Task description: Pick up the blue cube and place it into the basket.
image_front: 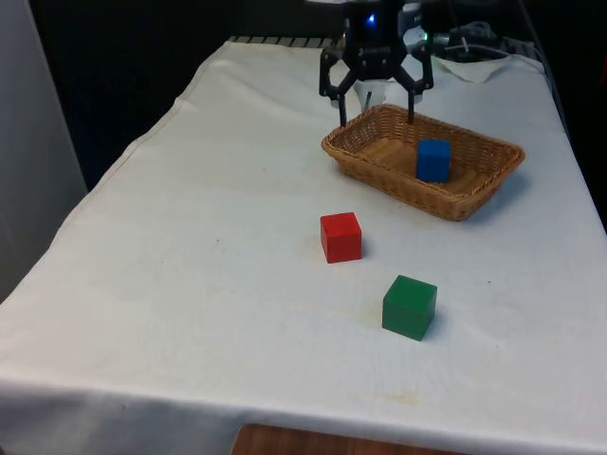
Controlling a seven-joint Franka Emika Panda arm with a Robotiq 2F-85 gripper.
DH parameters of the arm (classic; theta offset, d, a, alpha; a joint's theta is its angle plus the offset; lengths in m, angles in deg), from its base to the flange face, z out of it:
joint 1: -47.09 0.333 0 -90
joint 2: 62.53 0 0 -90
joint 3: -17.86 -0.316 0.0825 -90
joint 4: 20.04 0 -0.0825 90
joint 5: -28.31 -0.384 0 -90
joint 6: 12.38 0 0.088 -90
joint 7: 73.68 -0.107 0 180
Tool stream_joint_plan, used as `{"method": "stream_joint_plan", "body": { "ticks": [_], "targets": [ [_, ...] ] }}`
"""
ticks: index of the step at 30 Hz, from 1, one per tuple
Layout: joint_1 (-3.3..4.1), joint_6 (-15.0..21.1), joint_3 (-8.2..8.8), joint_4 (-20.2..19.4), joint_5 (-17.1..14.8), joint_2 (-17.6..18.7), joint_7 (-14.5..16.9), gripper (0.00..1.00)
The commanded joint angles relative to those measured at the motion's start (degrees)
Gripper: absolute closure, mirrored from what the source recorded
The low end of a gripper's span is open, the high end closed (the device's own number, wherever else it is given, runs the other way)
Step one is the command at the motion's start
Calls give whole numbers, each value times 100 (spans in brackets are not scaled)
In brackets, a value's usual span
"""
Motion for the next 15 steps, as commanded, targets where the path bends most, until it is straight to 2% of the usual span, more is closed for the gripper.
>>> {"method": "stream_joint_plan", "body": {
  "ticks": [1, 7, 8, 9, 15],
  "targets": [
    [-11, -80, 46, 40, 74, -6, -6, 0],
    [-6, -155, 149, 120, 138, -6, 23, 0],
    [-11, -103, 126, 103, 52, 0, 69, 0],
    [-6, -160, 160, 120, 155, -17, 23, 0],
    [-29, -223, 229, 138, 212, -132, 52, 0]
  ]
}}
